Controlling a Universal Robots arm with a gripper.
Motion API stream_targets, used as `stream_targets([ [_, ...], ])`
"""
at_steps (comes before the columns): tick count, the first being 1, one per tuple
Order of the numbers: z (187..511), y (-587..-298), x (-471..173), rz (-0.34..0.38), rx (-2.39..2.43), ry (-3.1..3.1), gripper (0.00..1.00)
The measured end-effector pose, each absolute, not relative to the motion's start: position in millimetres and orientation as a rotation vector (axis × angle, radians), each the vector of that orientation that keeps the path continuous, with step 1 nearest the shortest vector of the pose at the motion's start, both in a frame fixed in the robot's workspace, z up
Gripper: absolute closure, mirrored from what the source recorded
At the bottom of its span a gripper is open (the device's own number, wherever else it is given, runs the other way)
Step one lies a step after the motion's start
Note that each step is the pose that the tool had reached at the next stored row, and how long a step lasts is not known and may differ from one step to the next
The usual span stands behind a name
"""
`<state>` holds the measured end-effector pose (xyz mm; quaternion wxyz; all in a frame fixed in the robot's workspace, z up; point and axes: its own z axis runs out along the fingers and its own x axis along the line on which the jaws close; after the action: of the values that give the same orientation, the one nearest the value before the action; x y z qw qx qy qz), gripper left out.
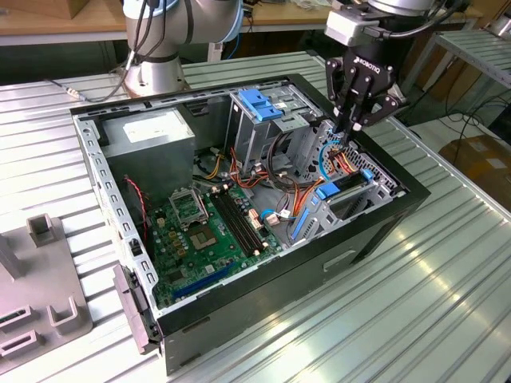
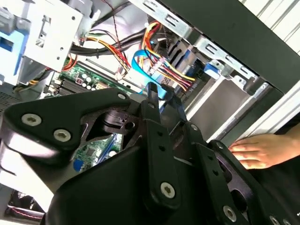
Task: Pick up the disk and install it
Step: 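Insert the second disk wire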
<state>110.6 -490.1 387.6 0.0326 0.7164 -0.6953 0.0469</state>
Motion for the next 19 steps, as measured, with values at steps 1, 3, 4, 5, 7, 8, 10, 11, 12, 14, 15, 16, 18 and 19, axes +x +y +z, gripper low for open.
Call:
stream_targets([
  [1, 387.2, -487.8, 110.9, 0.145, 2.205, -2.139, 0.70],
  [3, 385.4, -485.7, 111.3, 0.169, 2.193, -2.126, 0.70],
  [4, 384.9, -485.4, 111.5, 0.183, 2.185, -2.119, 0.70],
  [5, 384.3, -485.2, 111.5, 0.195, 2.179, -2.112, 0.70],
  [7, 382.7, -484.1, 111.7, 0.213, 2.170, -2.102, 0.70],
  [8, 380.8, -483.6, 112.1, 0.219, 2.166, -2.098, 0.70],
  [10, 377.6, -483.4, 112.7, 0.224, 2.163, -2.096, 0.71],
  [11, 376.5, -483.3, 112.8, 0.226, 2.162, -2.095, 0.78],
  [12, 376.1, -483.3, 112.8, 0.227, 2.162, -2.095, 0.78],
  [14, 375.6, -483.4, 112.9, 0.227, 2.161, -2.094, 0.84],
  [15, 375.6, -483.4, 112.9, 0.227, 2.161, -2.094, 0.84],
  [16, 375.5, -483.8, 112.9, 0.227, 2.162, -2.094, 0.84],
  [18, 375.5, -485.3, 112.9, 0.225, 2.163, -2.095, 0.84],
  [19, 375.4, -486.2, 112.9, 0.224, 2.164, -2.096, 0.84],
])
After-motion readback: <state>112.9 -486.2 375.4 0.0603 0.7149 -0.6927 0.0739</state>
